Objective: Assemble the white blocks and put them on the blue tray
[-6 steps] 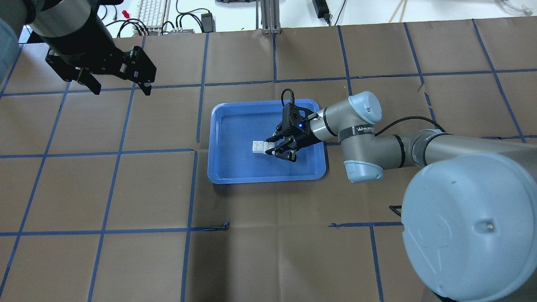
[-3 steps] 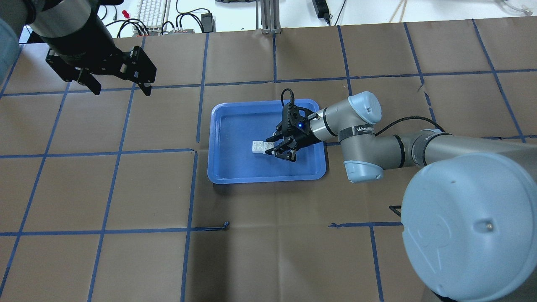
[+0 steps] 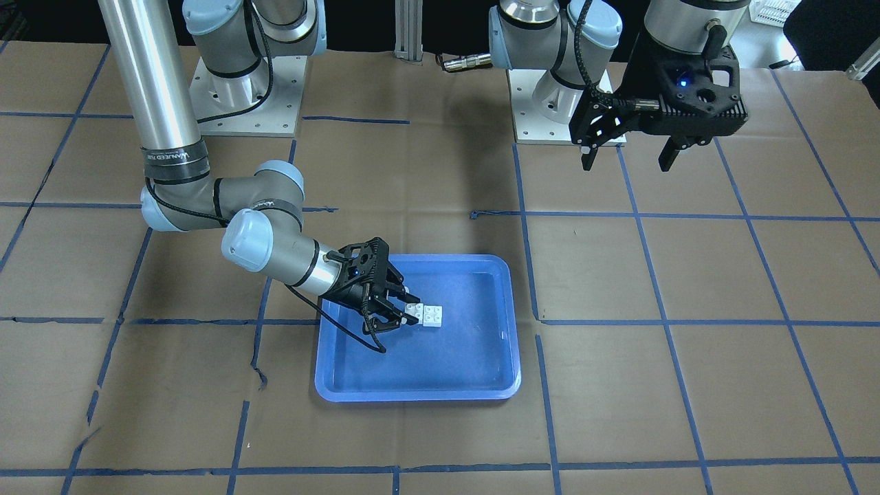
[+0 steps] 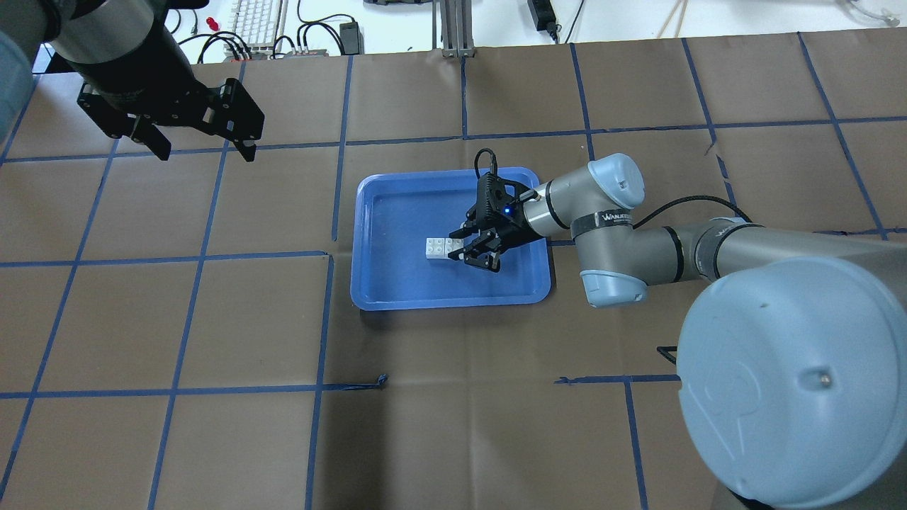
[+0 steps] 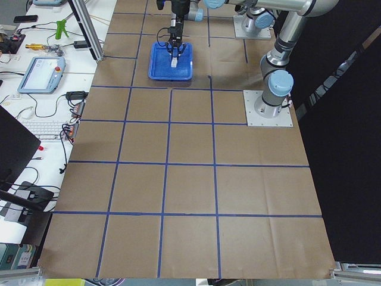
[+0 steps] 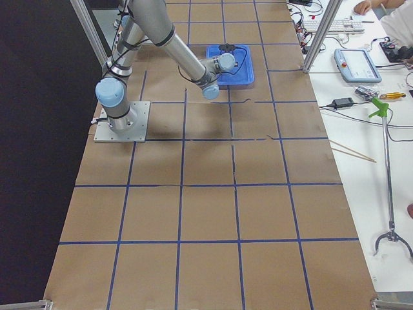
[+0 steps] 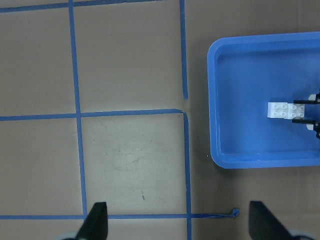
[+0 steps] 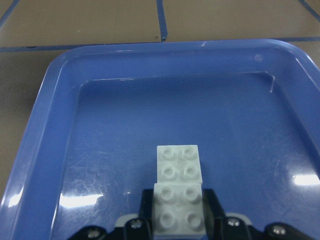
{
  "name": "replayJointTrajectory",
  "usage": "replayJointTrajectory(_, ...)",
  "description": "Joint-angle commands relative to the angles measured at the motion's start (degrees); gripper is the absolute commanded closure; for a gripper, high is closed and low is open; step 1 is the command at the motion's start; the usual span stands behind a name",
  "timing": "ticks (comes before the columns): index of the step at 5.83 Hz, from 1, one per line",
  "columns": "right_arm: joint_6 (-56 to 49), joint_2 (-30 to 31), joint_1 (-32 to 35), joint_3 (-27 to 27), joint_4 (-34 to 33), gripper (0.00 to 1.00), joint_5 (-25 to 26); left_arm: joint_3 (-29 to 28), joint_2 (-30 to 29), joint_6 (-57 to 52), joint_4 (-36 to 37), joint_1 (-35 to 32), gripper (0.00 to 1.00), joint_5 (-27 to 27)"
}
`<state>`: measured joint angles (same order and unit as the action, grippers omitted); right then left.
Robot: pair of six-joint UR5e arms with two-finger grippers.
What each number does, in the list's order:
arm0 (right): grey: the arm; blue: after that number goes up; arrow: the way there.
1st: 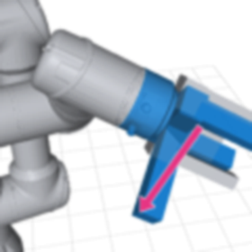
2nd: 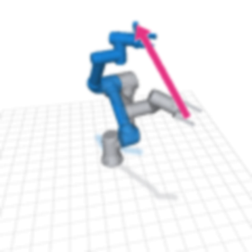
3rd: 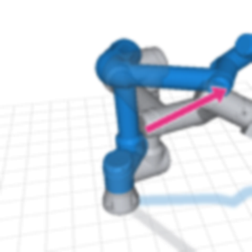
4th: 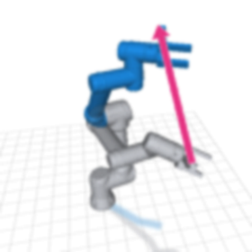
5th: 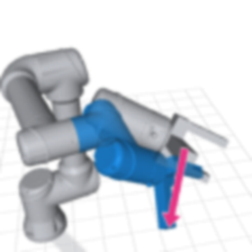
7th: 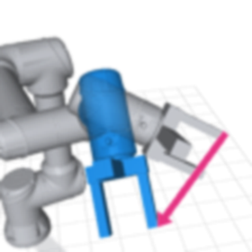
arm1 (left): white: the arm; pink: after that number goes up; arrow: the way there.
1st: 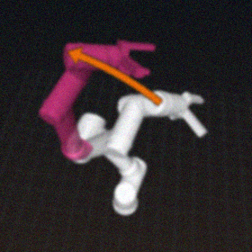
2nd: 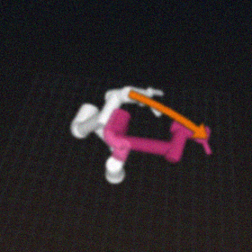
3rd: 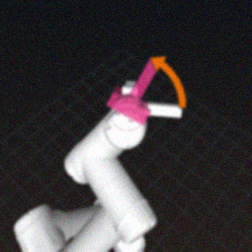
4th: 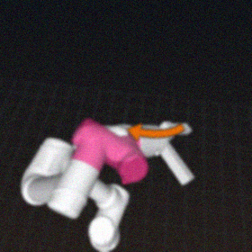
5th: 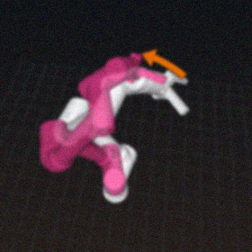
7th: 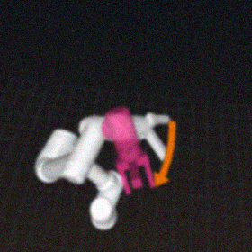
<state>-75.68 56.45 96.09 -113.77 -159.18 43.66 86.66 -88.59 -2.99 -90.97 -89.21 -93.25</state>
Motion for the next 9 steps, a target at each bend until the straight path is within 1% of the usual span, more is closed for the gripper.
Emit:
replayJointTrajectory(1, 0.0, -0.63, -0.03, 0.12, -0.17, 0.64, 0.02, 0.0, 0.0, 0.0, 0.0, 0.0, 0.01, 0.0)
replayJointTrajectory(2, 0.09, -1.25, -0.03, 0.04, -1.47, 0.64, -0.07, 0.0, 0.0, 0.0, 0.0, 0.0, 0.01, -0.09)
replayJointTrajectory(4, 0.09, -1.17, 0.06, 0.04, -1.58, 0.64, -0.16, 0.0, 0.0, 0.0, 0.0, 0.0, 0.01, -0.09)
replayJointTrajectory(5, 0.09, -1.17, -0.02, -0.05, -1.58, 0.62, -0.16, 0.0, 0.0, 0.0, 0.09, 0.0, 0.01, -0.09)
replayJointTrajectory(6, 0.18, -1.17, -0.03, -0.05, -1.49, 0.51, -0.24, 0.0, 0.0, 0.0, 0.09, 0.0, 0.01, -0.09)
replayJointTrajectory(7, 0.44, -1.17, -0.03, -0.05, -1.49, 0.41, -0.5, 0.0, 0.0, 0.0, 0.09, 0.0, 0.01, -0.09)
replayJointTrajectory(8, 1.05, -1.17, 0.06, -0.05, -1.49, 0.35, -0.59, 0.0, 0.0, 0.0, 0.09, 0.0, 0.01, -0.09)
replayJointTrajectory(9, 1.06, -1.17, -0.02, -0.05, -1.49, 0.25, -0.68, 0.0, 0.0, 0.0, 0.09, 0.0, 0.01, -0.09)
